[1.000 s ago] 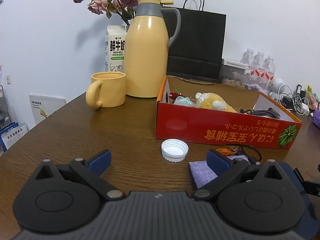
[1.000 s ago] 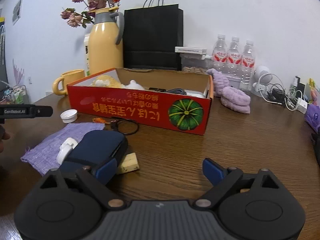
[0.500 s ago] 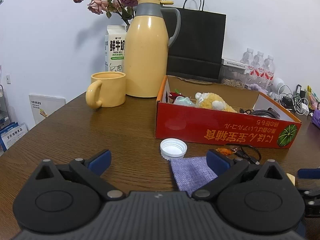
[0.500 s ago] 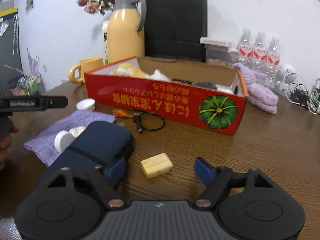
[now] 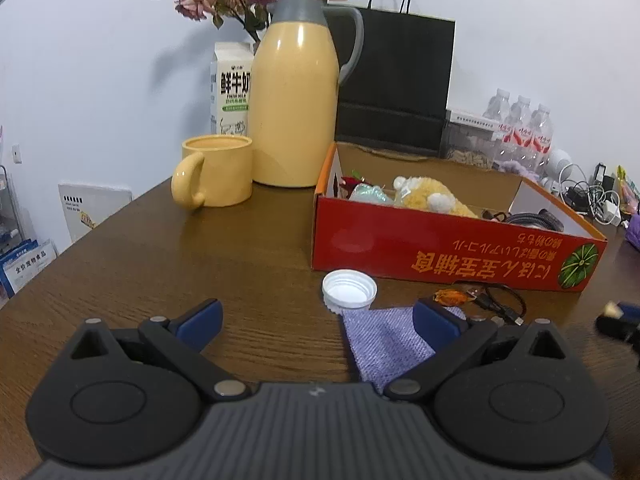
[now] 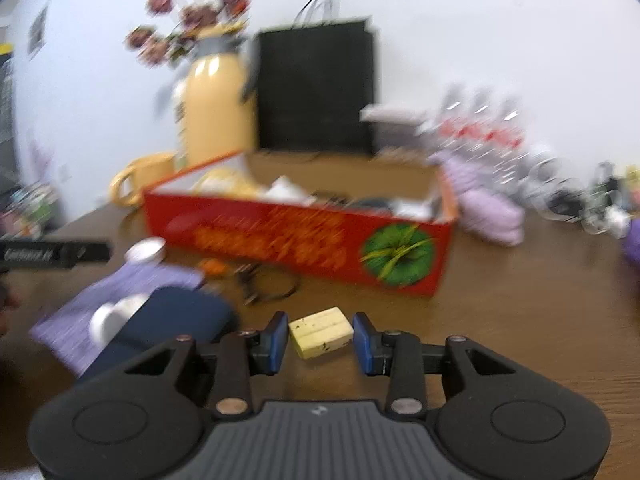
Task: Organize objects
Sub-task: 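Lift the yellow block with the right gripper while the left grasps a white cap, then carry the block and cap over the box and open both grippers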
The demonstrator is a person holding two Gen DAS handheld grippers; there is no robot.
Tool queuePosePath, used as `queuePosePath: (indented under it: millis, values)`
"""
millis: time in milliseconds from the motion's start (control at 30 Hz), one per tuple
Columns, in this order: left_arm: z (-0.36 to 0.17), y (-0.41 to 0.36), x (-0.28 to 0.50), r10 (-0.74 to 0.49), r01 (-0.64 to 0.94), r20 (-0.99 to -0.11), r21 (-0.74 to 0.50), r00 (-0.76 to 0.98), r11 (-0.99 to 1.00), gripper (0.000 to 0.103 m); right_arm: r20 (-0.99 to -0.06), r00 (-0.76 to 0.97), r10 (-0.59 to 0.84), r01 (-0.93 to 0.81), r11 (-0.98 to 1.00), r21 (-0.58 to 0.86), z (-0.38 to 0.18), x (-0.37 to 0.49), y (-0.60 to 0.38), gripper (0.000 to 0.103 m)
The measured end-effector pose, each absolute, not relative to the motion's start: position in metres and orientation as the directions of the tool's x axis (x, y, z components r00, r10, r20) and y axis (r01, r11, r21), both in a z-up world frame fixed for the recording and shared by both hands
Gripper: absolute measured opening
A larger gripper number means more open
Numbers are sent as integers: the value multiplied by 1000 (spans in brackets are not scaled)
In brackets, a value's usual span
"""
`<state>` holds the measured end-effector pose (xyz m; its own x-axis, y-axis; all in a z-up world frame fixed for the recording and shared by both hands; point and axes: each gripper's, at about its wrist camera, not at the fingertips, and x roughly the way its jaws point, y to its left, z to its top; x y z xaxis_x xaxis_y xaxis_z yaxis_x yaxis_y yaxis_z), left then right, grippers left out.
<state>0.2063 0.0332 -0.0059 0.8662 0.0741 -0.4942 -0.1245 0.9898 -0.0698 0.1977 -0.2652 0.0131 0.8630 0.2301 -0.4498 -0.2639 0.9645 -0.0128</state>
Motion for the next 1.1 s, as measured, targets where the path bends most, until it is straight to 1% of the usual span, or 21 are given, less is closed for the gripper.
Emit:
queuePosePath:
  millis: [100,367,467,700,767,800,833,867,900,933,1000,1100]
  values:
    - [-7,35,219,66,-123,-535,-72,842,990,103,-429,884,185,-211,977,-15,15,199,-271,34]
    - [-10,27,263,111,-134,-596,6,795,991,103,-423,890,170,-193,981,-12,15,200,-275,34]
    - [-14,24,274,132,-144,-601,30,788,989,103,-423,890,171,-195,981,-12,15,200,-275,34]
    - [-17,24,288,146,-154,-615,40,775,987,102,-414,894,170,-195,981,-18,14,197,-273,34]
    - [-18,24,290,136,-147,-622,34,771,989,93,-414,894,171,-196,981,-18,14,197,-273,34]
    - [-18,24,290,134,-147,-625,31,769,989,83,-415,894,171,-196,980,-18,14,196,-273,34]
    - [-19,24,291,130,-144,-629,29,767,989,70,-414,894,171,-196,980,-19,14,196,-273,34]
    - [-20,24,291,120,-136,-635,23,763,990,61,-414,894,171,-196,980,-19,14,196,-272,34]
    - [-20,24,290,109,-127,-629,17,769,992,46,-413,895,171,-196,980,-19,15,196,-272,34]
    - [-19,23,288,102,-118,-623,15,775,993,41,-413,895,170,-195,981,-19,15,196,-272,34]
    - [-18,20,284,81,-98,-608,5,790,995,41,-409,896,171,-196,980,-20,15,195,-273,34]
    - [-15,17,277,94,-102,-578,19,810,995,41,-404,899,171,-197,980,-23,16,195,-272,34]
